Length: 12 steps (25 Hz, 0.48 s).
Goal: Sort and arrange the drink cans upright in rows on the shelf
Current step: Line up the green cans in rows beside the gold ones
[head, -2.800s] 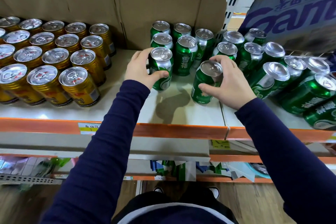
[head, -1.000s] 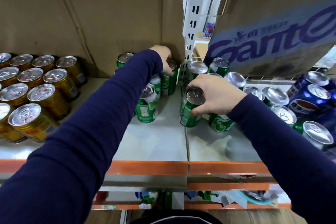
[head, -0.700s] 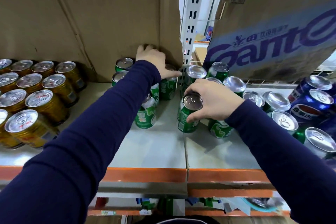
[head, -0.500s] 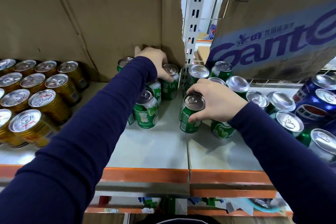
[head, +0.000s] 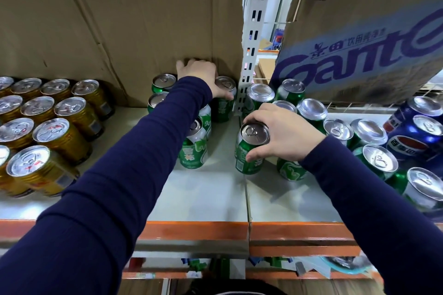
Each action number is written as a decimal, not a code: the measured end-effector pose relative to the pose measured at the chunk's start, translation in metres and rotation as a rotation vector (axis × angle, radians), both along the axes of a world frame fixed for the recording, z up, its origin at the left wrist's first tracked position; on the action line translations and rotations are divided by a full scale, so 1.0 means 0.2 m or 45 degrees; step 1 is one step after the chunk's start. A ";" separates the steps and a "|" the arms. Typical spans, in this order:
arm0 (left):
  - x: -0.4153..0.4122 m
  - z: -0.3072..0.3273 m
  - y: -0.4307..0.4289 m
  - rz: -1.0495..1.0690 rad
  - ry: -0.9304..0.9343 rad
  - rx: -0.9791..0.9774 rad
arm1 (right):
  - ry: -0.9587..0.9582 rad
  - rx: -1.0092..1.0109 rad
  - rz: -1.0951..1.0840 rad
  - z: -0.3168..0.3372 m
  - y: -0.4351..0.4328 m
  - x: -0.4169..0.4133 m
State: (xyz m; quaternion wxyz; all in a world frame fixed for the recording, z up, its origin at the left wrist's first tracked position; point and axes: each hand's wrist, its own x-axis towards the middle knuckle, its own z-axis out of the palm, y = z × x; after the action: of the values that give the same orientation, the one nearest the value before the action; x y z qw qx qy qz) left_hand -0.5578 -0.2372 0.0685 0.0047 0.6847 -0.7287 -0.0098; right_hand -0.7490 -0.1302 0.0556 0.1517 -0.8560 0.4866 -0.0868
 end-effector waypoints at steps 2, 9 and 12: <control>0.00 0.01 0.01 -0.023 -0.026 0.002 | 0.014 0.024 0.030 0.02 0.00 -0.01; 0.05 0.01 0.05 -0.108 -0.017 -0.024 | 0.047 -0.012 -0.032 0.06 -0.01 -0.01; 0.07 0.00 0.09 -0.140 0.028 -0.038 | 0.047 -0.036 -0.077 0.06 0.00 0.02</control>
State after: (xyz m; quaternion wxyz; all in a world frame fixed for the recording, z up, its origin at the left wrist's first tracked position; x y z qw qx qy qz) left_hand -0.5438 -0.2198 0.0685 0.0223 0.6434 -0.7652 -0.0065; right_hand -0.7442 -0.1302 0.0678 0.1278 -0.8443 0.5138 -0.0826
